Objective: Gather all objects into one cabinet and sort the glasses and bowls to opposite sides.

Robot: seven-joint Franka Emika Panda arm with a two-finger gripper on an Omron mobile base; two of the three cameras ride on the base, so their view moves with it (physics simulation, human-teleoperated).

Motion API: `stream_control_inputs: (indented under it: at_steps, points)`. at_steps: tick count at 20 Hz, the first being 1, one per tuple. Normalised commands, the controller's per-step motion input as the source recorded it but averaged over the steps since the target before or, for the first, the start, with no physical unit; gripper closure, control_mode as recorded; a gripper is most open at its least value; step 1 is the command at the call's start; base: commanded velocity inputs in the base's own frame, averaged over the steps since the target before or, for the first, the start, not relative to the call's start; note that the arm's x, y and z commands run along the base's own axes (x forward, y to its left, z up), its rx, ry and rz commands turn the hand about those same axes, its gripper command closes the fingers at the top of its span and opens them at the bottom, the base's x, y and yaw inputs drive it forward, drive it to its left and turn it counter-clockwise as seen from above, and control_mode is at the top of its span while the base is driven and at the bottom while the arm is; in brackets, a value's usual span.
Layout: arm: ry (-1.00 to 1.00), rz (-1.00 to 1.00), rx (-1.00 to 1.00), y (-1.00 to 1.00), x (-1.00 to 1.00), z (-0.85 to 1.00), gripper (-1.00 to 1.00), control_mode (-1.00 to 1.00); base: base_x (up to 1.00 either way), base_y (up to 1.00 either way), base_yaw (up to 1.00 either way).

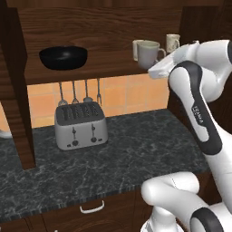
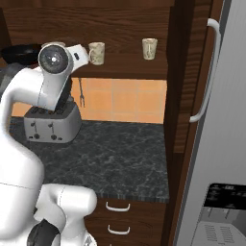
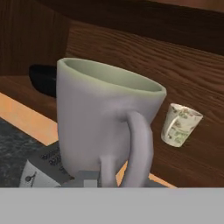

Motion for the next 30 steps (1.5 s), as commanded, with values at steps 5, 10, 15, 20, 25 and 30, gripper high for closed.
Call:
stream_control_inputs:
  at_steps: [5, 10, 15, 20, 25, 30]
  points:
    - [0.00, -0.09, -0.03, -0.37, -0.69, 0.00, 1.00, -1.00, 0.00, 0.00, 0.00]
    - [0.00, -0.07, -0.07, -0.64, -0.29, 0.00, 1.00, -1.00, 0.00, 0.00, 0.00]
    - [0.00, -0.10, -0.02, -0.79, -0.02, 0.00, 1.00, -1.00, 0.00, 0.00, 0.00]
    - [0.00, -0.11, 0.01, -0.67, 0.33, 0.00, 1.00, -1.00, 0.00, 0.00, 0.00]
    - [0.02, -0.13, 0.05, -0.30, 0.73, 0.00, 1.00, -1.00, 0.00, 0.00, 0.00]
    - [0.02, -0.14, 0.02, -0.22, 0.71, 0.00, 1.00, -1.00, 0.00, 0.00, 0.00]
